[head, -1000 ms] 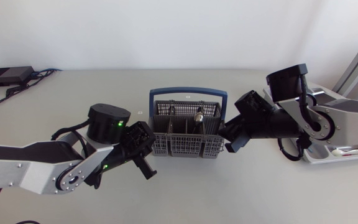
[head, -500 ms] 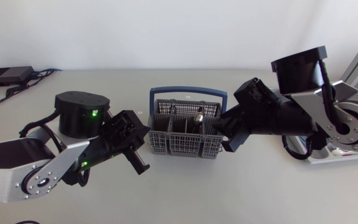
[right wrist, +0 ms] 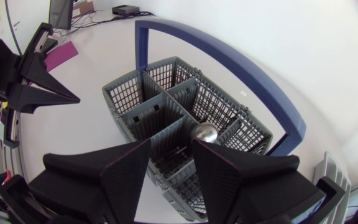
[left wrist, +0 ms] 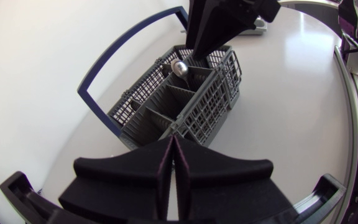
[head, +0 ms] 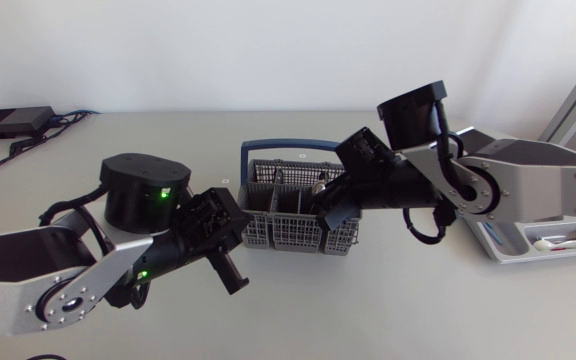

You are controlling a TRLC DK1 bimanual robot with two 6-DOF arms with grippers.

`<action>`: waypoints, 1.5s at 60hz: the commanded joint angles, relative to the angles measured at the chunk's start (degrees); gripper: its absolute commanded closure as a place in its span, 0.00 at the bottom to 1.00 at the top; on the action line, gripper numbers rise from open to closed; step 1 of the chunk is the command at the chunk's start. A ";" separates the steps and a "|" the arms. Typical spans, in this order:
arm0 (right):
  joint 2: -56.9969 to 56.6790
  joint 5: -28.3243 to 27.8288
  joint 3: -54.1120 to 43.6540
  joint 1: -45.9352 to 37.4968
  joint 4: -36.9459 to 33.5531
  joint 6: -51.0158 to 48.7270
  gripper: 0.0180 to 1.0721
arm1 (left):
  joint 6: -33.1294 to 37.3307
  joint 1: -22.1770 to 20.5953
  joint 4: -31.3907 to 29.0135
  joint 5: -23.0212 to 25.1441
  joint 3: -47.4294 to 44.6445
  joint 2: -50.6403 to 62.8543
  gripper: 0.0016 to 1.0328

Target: Sort the cutlery from the basket into the organizer compartments.

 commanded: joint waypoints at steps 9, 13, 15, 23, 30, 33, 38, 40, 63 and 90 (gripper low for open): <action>4.47 3.10 2.69 0.19 1.43 3.73 0.52 | -0.76 -1.24 0.11 -0.41 1.72 0.68 0.97; 4.91 3.98 3.04 0.02 1.96 4.08 0.52 | -0.76 -1.24 0.29 -0.41 1.81 1.03 0.97; 5.08 4.42 3.22 -0.07 2.22 4.26 0.52 | -0.76 -1.33 0.37 -0.41 1.90 1.21 0.97; 5.61 6.62 3.31 0.02 3.45 4.70 0.52 | -1.20 -1.59 0.46 -0.41 2.25 1.56 0.97; 7.45 8.29 3.75 -0.07 4.24 5.23 0.52 | -1.55 -2.12 0.55 -0.41 2.16 1.82 0.97; 7.98 8.55 3.66 -0.07 4.42 5.40 0.52 | -1.64 -2.38 0.46 -0.41 2.08 1.82 0.97; 8.25 9.43 3.31 0.10 5.56 5.49 0.52 | -1.73 -2.47 0.46 -0.50 2.08 1.73 0.97; 8.25 9.52 3.22 0.10 5.83 5.58 0.52 | -1.73 -2.56 0.46 -0.50 2.16 1.73 0.97; 10.62 10.13 3.31 -1.92 7.32 6.90 0.52 | -2.08 -2.91 0.55 -0.50 1.90 1.91 0.97; 13.17 -0.86 3.40 -4.20 8.73 8.13 0.52 | -2.52 -3.52 0.46 -0.68 1.90 1.91 0.97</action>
